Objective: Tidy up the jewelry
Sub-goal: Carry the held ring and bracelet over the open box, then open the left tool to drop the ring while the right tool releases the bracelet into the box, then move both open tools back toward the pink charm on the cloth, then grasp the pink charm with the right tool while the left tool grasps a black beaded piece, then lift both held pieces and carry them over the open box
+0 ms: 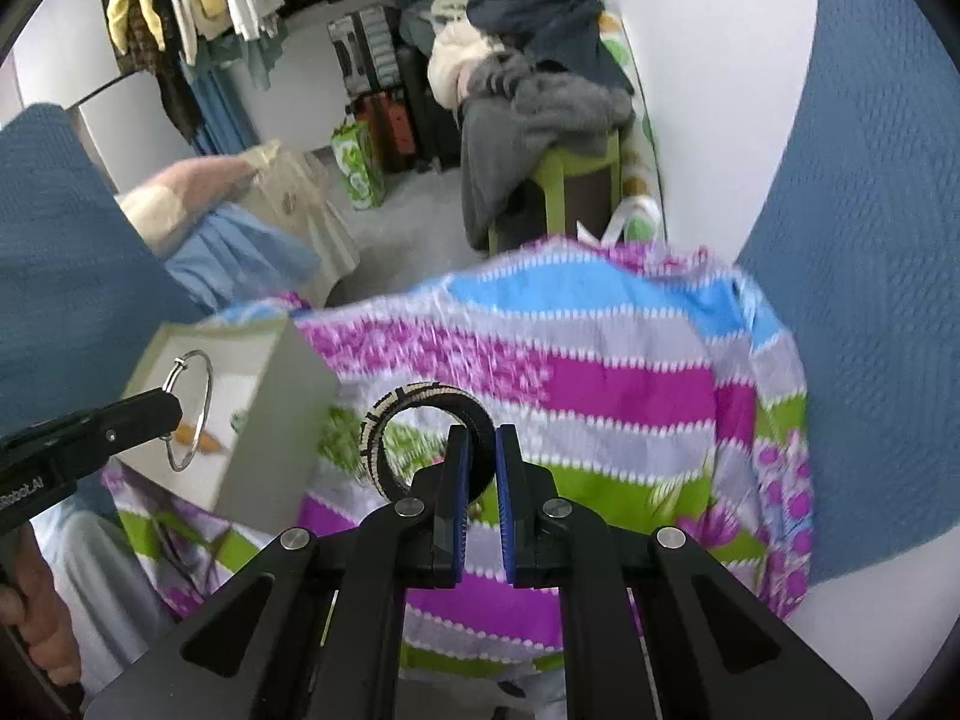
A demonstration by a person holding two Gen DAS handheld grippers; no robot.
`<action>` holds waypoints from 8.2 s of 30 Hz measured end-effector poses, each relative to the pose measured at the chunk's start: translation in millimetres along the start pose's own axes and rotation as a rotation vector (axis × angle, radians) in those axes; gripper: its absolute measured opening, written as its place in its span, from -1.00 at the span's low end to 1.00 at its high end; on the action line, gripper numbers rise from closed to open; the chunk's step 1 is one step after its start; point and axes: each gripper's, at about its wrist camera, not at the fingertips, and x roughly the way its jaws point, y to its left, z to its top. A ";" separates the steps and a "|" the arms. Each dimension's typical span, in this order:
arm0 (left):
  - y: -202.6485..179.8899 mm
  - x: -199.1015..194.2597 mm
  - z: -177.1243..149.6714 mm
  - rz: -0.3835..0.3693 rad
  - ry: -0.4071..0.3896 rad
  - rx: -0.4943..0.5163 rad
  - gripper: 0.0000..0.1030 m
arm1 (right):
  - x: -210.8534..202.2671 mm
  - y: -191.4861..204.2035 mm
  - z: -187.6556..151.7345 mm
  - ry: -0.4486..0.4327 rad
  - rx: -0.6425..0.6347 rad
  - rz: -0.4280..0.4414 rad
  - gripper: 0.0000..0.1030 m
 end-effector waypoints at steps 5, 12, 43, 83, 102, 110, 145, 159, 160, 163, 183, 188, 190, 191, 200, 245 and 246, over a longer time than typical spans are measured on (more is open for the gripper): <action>4.5 -30.1 27.2 0.011 -0.036 -0.004 -0.96 | -23.6 18.1 31.8 -0.044 -0.025 0.012 -0.87; 21.5 -69.8 53.4 0.044 -0.089 -0.006 -0.96 | -45.6 51.3 66.2 -0.102 -0.069 0.042 -0.87; 161.9 -36.4 8.3 0.102 0.061 -0.054 -0.95 | 57.5 185.8 19.7 0.093 -0.130 0.092 -0.87; 148.5 -64.4 5.7 0.184 -0.010 -0.089 -0.53 | 29.5 178.9 25.5 0.088 -0.144 0.193 -0.49; 56.4 -115.2 31.2 0.150 -0.187 -0.012 0.58 | -68.2 115.9 50.1 -0.146 -0.157 0.114 -0.49; 20.5 -102.7 18.4 0.100 -0.211 0.012 0.58 | -75.0 84.4 29.9 -0.166 -0.147 0.085 -0.49; -18.9 115.3 -69.2 -0.037 0.173 -0.070 -0.26 | 64.0 -33.4 -51.7 0.129 -0.077 0.205 -0.51; 7.6 184.4 -82.6 -0.049 0.260 -0.172 -0.54 | 155.7 -29.1 -50.1 0.284 -0.141 0.344 -0.65; 7.3 187.2 -82.5 -0.049 0.263 -0.171 -0.54 | 159.0 -28.3 -49.1 0.284 -0.144 0.347 -0.65; 8.6 193.7 -82.7 -0.046 0.273 -0.174 -0.55 | 172.3 -26.8 -47.2 0.301 -0.155 0.352 -0.66; 7.5 211.6 -75.3 -0.015 0.261 -0.150 -0.56 | 181.7 -26.4 -49.6 0.341 -0.182 0.301 -0.87; -0.7 216.2 -77.4 -0.013 0.274 -0.107 -0.72 | 165.3 -36.3 -46.5 0.322 -0.120 0.310 -0.87; -3.9 217.3 -78.2 -0.014 0.276 -0.095 -0.72 | 159.5 -40.2 -45.9 0.321 -0.097 0.310 -0.87; -5.5 218.2 -78.7 -0.005 0.278 -0.087 -0.72 | 156.0 -41.4 -46.5 0.317 -0.091 0.309 -0.87; -8.7 228.6 -80.9 0.052 0.302 -0.058 -0.99 | 135.9 -54.2 -53.2 0.315 -0.056 0.214 -0.87; -18.8 14.3 -19.2 -0.009 0.081 0.007 -0.99 | -25.2 -10.7 -34.1 0.092 0.040 0.016 -0.86; -18.1 10.2 -15.8 -0.008 0.073 0.010 -0.99 | -28.9 -7.3 -28.8 0.080 0.036 0.019 -0.86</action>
